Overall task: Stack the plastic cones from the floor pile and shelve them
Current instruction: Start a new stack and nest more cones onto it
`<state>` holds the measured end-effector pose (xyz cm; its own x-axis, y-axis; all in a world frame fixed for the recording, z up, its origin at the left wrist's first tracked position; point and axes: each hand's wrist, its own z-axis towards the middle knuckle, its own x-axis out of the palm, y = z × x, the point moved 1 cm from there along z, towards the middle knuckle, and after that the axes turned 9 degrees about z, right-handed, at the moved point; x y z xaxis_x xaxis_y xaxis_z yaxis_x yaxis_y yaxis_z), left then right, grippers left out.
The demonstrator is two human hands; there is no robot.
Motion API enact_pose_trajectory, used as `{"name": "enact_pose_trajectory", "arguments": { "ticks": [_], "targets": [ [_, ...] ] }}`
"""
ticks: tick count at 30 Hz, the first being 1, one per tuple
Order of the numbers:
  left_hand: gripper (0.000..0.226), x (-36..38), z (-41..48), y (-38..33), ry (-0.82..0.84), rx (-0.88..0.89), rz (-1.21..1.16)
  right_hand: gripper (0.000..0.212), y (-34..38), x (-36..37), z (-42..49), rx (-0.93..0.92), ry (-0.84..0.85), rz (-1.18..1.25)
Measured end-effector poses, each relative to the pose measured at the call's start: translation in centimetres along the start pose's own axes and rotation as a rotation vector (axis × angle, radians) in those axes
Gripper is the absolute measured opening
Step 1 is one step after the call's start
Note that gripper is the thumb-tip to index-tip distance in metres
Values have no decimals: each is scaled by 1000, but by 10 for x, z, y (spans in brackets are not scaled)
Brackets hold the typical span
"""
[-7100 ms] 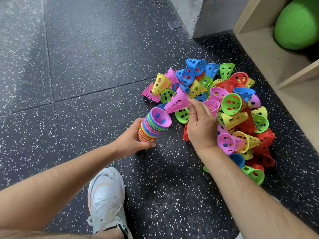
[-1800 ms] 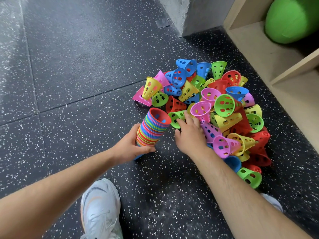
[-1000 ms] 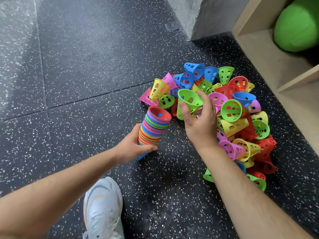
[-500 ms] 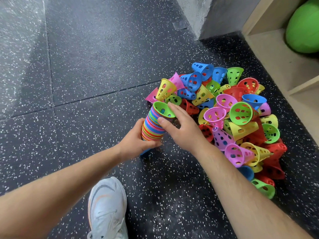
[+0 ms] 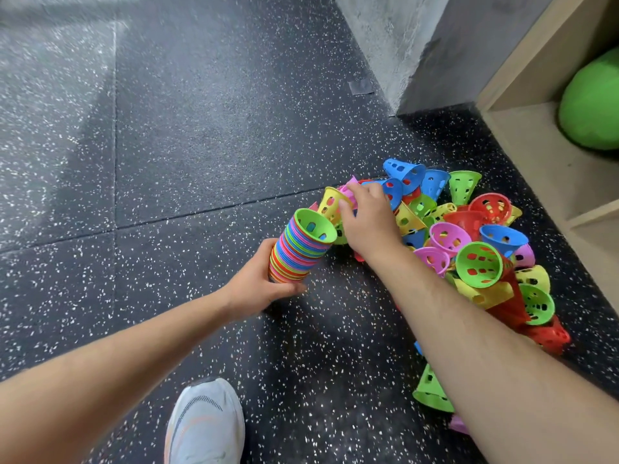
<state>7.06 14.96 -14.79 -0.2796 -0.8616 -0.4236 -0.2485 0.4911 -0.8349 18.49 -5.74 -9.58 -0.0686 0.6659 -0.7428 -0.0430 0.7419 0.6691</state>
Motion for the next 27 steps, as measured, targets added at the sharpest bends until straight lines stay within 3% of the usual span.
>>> {"name": "enact_pose_trajectory", "arguments": {
  "ticks": [3,6,15,20,27],
  "targets": [
    [76,1,0,-2,20,18,7,46,3,8,12,55,70,-139],
    [77,2,0,-2,37,22,8,37,1,15,12,90,84,-192],
    [76,-1,-1,-3,17,-2,-4,10,-23,14,-32,4,5,20],
    [79,-2,0,-2,29,-1,-4,11,-27,-13,-68,7,-66,173],
    [77,2,-2,-7,28,10,26,11,-19,-44,-88,-93,-210,184]
  ]
}}
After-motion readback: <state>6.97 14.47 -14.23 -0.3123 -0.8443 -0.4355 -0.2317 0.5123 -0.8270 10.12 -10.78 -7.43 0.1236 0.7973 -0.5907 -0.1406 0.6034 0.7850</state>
